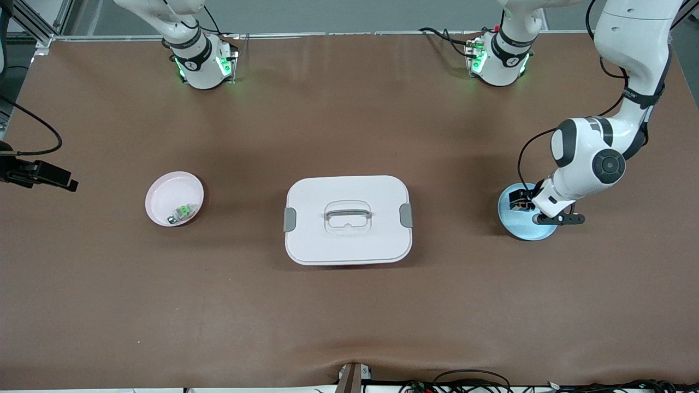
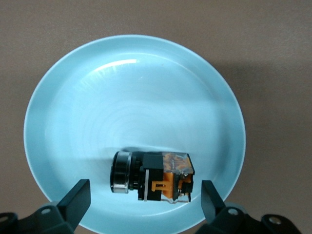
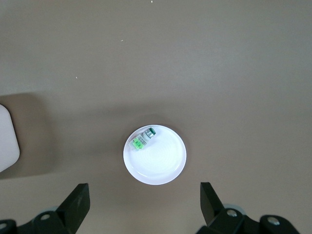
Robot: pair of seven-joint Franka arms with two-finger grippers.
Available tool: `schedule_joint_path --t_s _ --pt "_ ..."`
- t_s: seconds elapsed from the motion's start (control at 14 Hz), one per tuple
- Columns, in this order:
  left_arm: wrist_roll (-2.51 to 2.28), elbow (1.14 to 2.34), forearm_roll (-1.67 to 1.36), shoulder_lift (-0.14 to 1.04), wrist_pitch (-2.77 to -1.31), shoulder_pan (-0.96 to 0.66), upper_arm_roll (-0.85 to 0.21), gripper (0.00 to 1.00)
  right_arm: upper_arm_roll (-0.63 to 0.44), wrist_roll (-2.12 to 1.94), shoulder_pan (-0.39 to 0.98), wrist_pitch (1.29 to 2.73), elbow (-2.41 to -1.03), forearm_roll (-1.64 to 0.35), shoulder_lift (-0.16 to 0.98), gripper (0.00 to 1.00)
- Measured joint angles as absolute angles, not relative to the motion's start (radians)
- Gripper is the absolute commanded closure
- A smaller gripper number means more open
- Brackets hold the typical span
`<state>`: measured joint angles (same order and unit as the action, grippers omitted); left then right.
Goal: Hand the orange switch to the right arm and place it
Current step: 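Close the left gripper on the orange switch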
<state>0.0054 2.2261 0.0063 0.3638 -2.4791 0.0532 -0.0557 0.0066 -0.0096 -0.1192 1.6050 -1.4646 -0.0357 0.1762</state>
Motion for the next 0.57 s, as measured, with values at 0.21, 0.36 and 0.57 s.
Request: schedule_joint_path --t_s 0.21,0.36,0.57 --pt "0.005 2.226 0.007 0.383 -2.490 0.053 -0.056 0.00 0.004 -0.010 -0.119 1.603 -1.466 -0.036 0.188 0.00" --pt "0.005 2.226 0.007 0.392 -2.491 0.053 -0.057 0.00 0.002 -0.010 -0.121 1.603 -1.469 -0.036 0.222 0.00" --pt "0.006 2.226 0.007 0.401 -2.492 0.053 -0.057 0.00 0.002 -0.010 -0.131 1.607 -1.469 -0.036 0.255 0.00"
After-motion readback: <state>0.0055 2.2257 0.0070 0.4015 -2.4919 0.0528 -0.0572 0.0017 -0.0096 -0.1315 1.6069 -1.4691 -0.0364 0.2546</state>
